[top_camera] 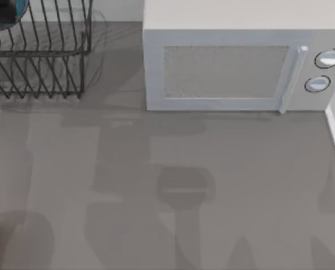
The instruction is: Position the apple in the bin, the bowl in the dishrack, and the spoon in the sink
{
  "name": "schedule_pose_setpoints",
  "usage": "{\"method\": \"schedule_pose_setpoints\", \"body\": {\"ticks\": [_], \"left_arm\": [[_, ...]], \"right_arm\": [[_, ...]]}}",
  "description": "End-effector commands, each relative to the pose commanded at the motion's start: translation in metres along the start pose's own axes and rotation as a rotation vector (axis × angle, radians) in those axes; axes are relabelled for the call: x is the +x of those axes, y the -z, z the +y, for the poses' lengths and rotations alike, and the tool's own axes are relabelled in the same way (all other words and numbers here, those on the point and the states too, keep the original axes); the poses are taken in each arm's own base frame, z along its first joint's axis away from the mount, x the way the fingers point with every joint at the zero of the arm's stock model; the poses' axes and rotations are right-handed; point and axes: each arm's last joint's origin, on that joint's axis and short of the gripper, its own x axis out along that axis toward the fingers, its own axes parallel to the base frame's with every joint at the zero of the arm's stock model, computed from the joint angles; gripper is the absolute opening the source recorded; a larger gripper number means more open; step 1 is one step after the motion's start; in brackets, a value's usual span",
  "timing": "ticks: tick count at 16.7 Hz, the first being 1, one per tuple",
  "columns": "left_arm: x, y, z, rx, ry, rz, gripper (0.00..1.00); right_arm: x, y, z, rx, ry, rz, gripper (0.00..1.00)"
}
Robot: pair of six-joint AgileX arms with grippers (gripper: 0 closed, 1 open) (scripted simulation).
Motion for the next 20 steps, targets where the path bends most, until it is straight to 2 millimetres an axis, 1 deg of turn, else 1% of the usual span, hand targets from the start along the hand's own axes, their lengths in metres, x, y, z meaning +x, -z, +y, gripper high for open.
{"method": "schedule_pose_setpoints", "body": {"ticks": [7, 9, 10, 11, 12, 14, 16, 17, 20], "left_arm": [[0.0, 0.0, 0.001, 0.0, -0.002, -0.001, 1.0], [-0.007, 0.0, -0.005, 0.0, 0.019, 0.023, 1.0], [-0.014, 0.0, -0.008, 0.0, 0.028, 0.045, 1.0], [-0.024, -0.001, -0.01, 0.002, 0.031, 0.06, 1.0], [-0.033, -0.009, -0.011, 0.006, 0.029, 0.054, 1.0], [-0.058, -0.031, -0.013, 0.019, 0.022, 0.008, 1.0], [-0.089, -0.056, -0.018, 0.027, 0.023, -0.06, 1.0], [-0.106, -0.062, -0.019, 0.026, 0.022, -0.075, 1.0], [-0.149, -0.058, -0.021, 0.012, -0.001, -0.057, 1.0]], "right_arm": [[0.0, 0.0, 0.0, 0.0, 0.0, 0.0, 1.0], [0.0, 0.0, 0.0, 0.0, 0.0, 0.0, 1.0], [0.0, 0.0, 0.0, 0.0, 0.0, 0.0, 1.0], [0.0, 0.0, 0.0, 0.0, 0.0, 0.0, 1.0], [0.0, 0.0, 0.0, 0.0, 0.0, 0.0, 1.0], [0.0, 0.0, 0.0, 0.0, 0.0, 0.0, 1.0], [0.0, 0.0, 0.0, 0.0, 0.0, 0.0, 1.0], [0.0, 0.0, 0.0, 0.0, 0.0, 0.0, 1.0], [0.0, 0.0, 0.0, 0.0, 0.0, 0.0, 1.0]]}}
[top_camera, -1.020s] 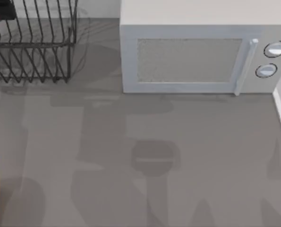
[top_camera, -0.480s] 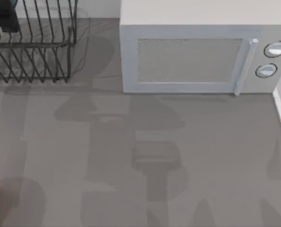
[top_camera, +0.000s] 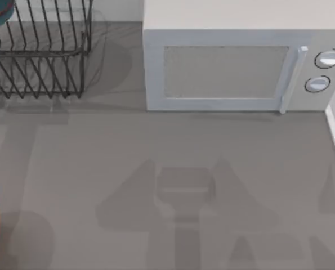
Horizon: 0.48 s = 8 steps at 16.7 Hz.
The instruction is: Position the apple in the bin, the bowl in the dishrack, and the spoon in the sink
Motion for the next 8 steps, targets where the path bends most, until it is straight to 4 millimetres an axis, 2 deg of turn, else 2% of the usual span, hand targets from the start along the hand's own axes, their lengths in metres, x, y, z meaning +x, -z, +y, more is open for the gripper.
{"method": "schedule_pose_setpoints", "body": {"ticks": [4, 6, 8], "left_arm": [[-0.059, -0.006, -0.001, -0.019, -0.043, -0.086, 1.0], [-0.09, 0.01, -0.003, -0.025, -0.054, -0.097, 1.0], [-0.112, 0.031, -0.006, -0.035, -0.056, -0.097, 1.0]], "right_arm": [[0.0, 0.0, 0.0, 0.0, 0.0, 0.0, 1.0], [0.0, 0.0, 0.0, 0.0, 0.0, 0.0, 1.0], [0.0, 0.0, 0.0, 0.0, 0.0, 0.0, 1.0]]}}
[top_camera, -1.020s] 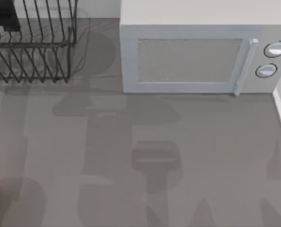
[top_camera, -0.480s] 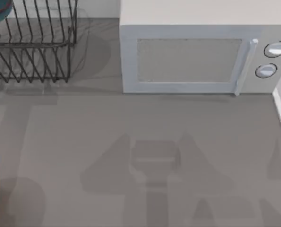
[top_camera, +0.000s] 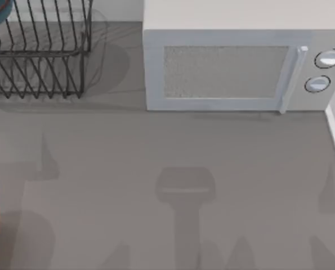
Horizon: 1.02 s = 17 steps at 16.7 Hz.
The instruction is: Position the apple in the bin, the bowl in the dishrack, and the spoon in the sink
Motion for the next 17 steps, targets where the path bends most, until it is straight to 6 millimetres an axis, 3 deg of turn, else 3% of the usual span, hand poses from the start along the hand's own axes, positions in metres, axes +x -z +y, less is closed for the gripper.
{"method": "schedule_pose_setpoints", "body": {"ticks": [3, 5, 7, 13, 17], "left_arm": [[-0.019, 0.035, -0.002, -0.009, 0.017, 0.045, 1.0], [-0.025, 0.061, -0.002, 0.005, 0.029, 0.113, 1.0], [-0.027, 0.074, -0.003, 0.023, 0.036, 0.15, 1.0], [-0.028, 0.076, -0.003, 0.026, 0.036, 0.154, 1.0], [-0.028, 0.076, -0.003, 0.026, 0.036, 0.154, 1.0]], "right_arm": [[0.0, 0.0, 0.0, 0.0, 0.0, 0.0, 1.0], [0.0, 0.0, 0.0, 0.0, 0.0, 0.0, 1.0], [0.0, 0.0, 0.0, 0.0, 0.0, 0.0, 1.0], [0.0, 0.0, 0.0, -0.001, 0.0, 0.001, 1.0], [0.002, -0.008, -0.003, -0.106, 0.018, 0.125, 1.0]]}}
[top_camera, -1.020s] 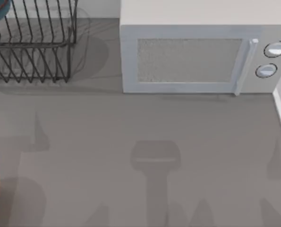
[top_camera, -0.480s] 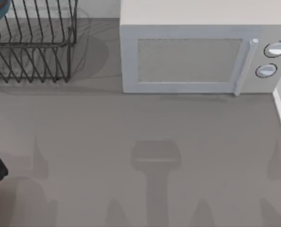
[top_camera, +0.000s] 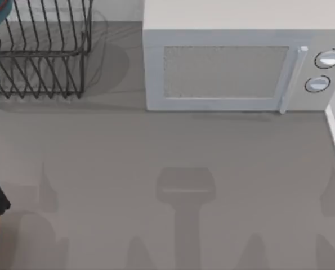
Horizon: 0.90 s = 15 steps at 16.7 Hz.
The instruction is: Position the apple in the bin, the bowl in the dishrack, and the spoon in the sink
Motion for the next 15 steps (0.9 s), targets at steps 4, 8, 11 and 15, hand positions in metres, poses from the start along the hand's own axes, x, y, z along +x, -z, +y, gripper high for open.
{"method": "schedule_pose_setpoints", "body": {"ticks": [4, 8, 11, 15], "left_arm": [[0.0, 0.0, 0.0, 0.0, 0.0, 0.0, 1.0], [0.0, 0.0, 0.0, 0.0, 0.0, 0.0, 1.0], [0.0, 0.0, 0.0, 0.0, 0.0, 0.0, 1.0], [0.0, 0.0, 0.0, 0.0, 0.0, 0.0, 1.0]], "right_arm": [[0.009, -0.014, -0.008, -0.259, -0.022, 0.296, 1.0], [0.028, -0.021, -0.019, -0.595, -0.205, 0.679, 1.0], [0.045, -0.024, -0.028, -0.776, -0.437, 0.918, 1.0], [0.067, -0.027, -0.042, -0.902, -0.748, 1.099, 1.0]]}}
